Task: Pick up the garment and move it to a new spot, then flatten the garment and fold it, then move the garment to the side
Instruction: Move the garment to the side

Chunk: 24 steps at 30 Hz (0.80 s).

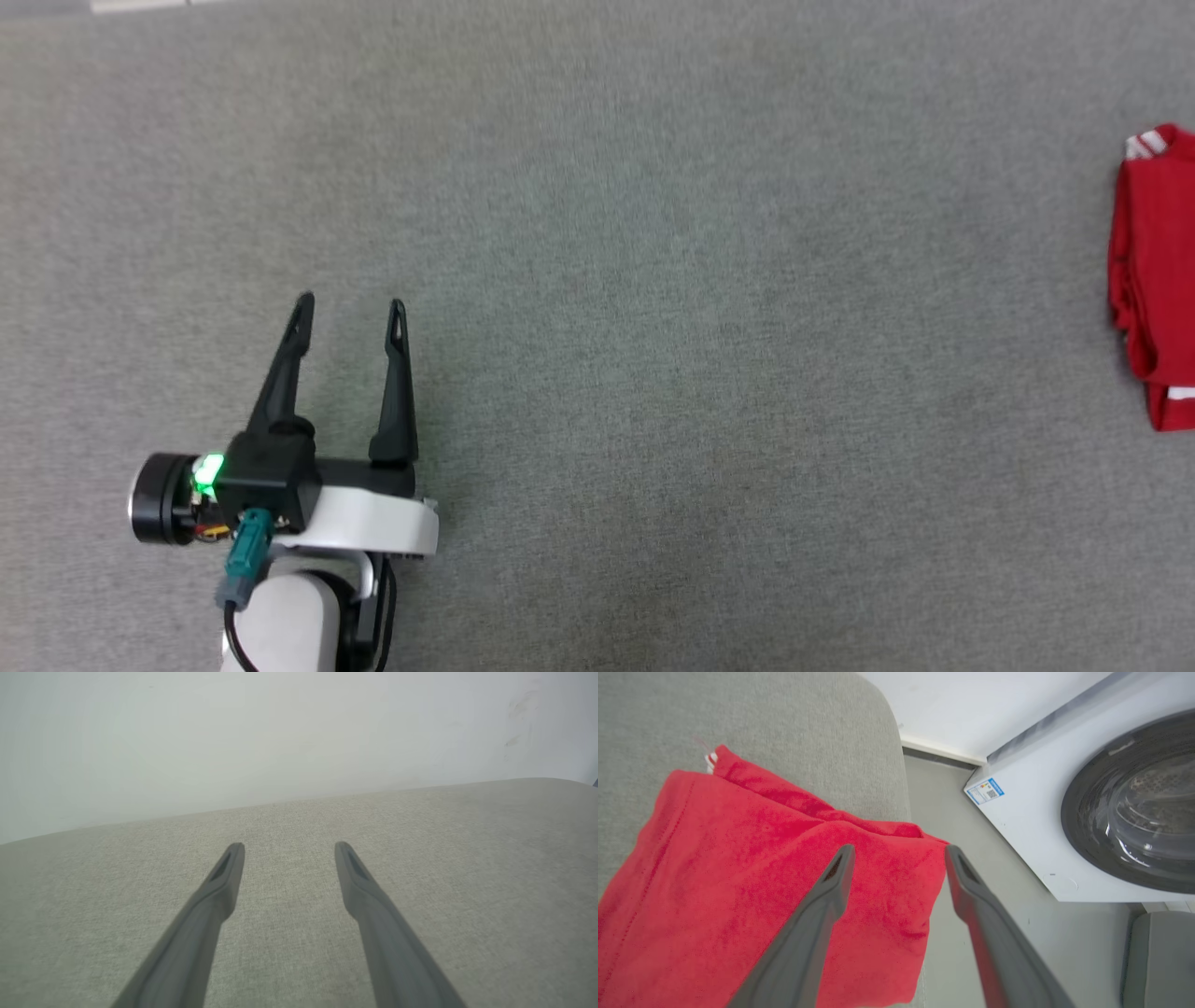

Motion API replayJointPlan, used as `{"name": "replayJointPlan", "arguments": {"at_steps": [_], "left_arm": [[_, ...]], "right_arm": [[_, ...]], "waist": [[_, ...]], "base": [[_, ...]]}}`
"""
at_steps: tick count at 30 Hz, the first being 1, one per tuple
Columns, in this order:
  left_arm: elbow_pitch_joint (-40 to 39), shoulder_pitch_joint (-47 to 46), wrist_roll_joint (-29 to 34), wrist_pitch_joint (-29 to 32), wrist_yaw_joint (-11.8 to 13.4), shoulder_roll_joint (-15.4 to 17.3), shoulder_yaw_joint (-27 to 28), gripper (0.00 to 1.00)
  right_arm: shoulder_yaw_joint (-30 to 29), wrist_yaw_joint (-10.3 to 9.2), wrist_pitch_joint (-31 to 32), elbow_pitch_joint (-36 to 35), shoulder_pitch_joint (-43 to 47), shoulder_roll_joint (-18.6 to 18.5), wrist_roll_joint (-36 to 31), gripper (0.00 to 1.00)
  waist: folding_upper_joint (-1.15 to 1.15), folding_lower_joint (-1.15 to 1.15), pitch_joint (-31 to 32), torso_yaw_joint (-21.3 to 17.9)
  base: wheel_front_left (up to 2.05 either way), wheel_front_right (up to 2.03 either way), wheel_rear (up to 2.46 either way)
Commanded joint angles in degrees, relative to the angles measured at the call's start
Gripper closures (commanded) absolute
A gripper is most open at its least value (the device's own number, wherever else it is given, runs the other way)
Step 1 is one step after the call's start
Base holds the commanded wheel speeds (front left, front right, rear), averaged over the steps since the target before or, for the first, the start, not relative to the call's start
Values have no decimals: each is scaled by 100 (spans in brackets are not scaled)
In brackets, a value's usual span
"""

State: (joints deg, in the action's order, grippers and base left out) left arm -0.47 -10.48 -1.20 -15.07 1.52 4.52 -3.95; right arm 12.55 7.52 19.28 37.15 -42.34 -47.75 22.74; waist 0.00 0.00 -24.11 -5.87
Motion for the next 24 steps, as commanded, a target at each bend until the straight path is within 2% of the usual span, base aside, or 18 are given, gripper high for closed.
{"name": "replayJointPlan", "arguments": {"at_steps": [1,5,13,14,15,17,19,20,24], "left_arm": [[26,129,-24,-12,24,-29,-2,0],[114,398,-55,-13,56,-45,37,0],[210,929,-124,-12,113,-74,134,0],[210,929,-124,-12,113,-74,134,0],[241,1039,-126,-12,109,-81,145,0],[260,1141,-126,-13,110,-84,171,0],[262,1178,-132,-12,114,-84,183,0],[276,1242,-125,-13,94,-88,182,0],[296,1318,-122,-13,66,-96,190,0]], "right_arm": [[-133,-6,-382,-89,61,59,-222,0],[-506,-6,-1301,-296,201,367,-753,0],[-1187,-5,-2987,-1190,777,1511,-1483,0],[-1187,-5,-2987,-1190,777,1511,-1483,0],[-1279,-5,-3184,-1503,1068,1842,-1591,0],[-1340,-5,-3297,-1883,1378,2192,-1622,0],[-1324,-5,-3327,-2034,1544,2317,-1630,0],[-1281,-5,-3387,-2376,1884,2558,-1666,0],[-1286,-5,-3428,-2908,2497,3049,-1622,0]], "waist": [[0,0,382,65],[0,0,868,125],[0,0,1713,390],[0,0,1713,390],[0,0,1880,471],[0,0,2012,547],[0,0,2061,580],[0,0,2152,657],[0,0,2253,781]], "base": [[0,0,0],[0,0,0],[0,0,0],[0,0,0],[0,0,0],[0,0,0],[0,0,0],[0,0,0],[0,0,0]]}}
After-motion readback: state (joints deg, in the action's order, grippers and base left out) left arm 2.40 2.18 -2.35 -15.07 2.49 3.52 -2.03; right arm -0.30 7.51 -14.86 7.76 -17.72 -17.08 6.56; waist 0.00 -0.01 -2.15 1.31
